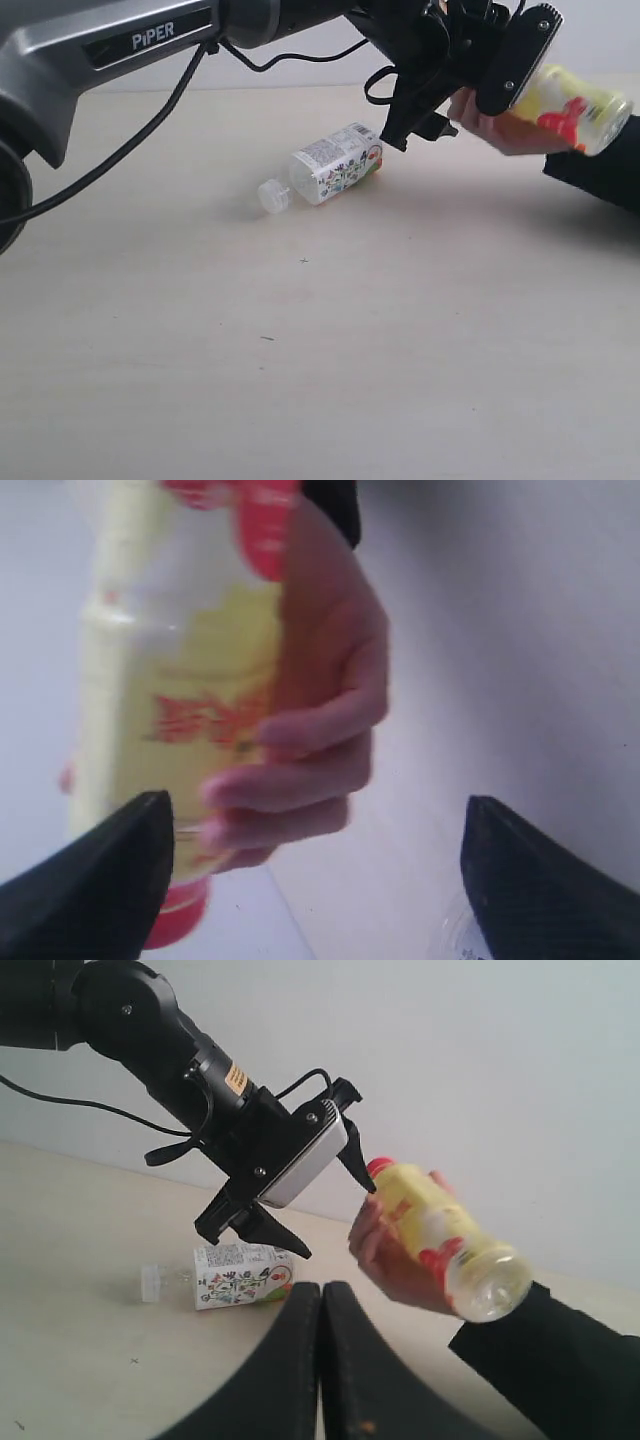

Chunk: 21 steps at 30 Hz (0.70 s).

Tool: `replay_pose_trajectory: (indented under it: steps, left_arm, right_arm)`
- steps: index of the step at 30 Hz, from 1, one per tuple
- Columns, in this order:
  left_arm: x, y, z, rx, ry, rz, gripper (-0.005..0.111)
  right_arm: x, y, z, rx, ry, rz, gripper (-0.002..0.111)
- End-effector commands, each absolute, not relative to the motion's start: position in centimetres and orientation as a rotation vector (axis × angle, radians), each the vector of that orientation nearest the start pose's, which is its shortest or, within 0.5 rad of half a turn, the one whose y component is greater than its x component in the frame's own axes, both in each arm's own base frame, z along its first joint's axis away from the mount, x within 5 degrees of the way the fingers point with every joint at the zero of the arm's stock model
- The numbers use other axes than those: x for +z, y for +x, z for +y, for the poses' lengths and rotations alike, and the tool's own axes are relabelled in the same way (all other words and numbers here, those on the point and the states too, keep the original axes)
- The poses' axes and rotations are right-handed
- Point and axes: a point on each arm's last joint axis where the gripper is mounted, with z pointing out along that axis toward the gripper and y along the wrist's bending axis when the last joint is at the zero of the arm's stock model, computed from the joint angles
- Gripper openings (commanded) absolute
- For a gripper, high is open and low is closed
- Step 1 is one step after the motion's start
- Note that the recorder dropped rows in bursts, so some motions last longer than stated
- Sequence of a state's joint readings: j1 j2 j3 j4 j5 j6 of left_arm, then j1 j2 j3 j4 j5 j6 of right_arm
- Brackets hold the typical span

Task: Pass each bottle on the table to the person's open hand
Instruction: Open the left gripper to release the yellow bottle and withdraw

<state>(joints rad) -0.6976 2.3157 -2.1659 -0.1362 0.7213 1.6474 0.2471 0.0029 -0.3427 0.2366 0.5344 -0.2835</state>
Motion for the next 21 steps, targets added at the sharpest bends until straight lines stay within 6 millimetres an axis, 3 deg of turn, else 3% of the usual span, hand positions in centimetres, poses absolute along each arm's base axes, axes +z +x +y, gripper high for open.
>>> replay_pose_trajectory:
  steps: [1,14,21]
  left_arm:
    - [25.66,40.32,-35.14,0.291,2.111,0.997,0.076]
    - [25.77,40.30,-35.12,0.274,2.089,1.033,0.076]
    - [26.66,40.39,-34.42,0.362,2.108,1.038,0.076]
  right_arm:
    - [27.72,2.34,1.68,0.220,-0.358,1.625,0.000]
    - [27.72,2.34,1.68,0.220,-0.358,1.625,0.000]
    - [27.72,2.34,1.68,0.220,-0.358,1.625,0.000]
